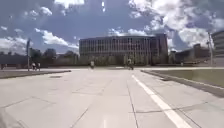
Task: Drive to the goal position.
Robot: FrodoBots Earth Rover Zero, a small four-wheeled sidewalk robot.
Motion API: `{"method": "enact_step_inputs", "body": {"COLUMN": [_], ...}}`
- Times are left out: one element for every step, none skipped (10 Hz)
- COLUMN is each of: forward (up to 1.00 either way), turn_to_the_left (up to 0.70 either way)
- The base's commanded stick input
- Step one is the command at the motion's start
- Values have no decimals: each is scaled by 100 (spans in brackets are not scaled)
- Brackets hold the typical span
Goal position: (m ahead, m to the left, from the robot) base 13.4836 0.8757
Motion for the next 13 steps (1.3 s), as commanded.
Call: {"method": "enact_step_inputs", "body": {"forward": [70, 70, 70, 70, 70, 70, 70, 70, 70, 70, 70, 70, 70], "turn_to_the_left": [0, 0, 0, 0, 0, 0, 0, 0, 0, 1, -1, -35, -14]}}
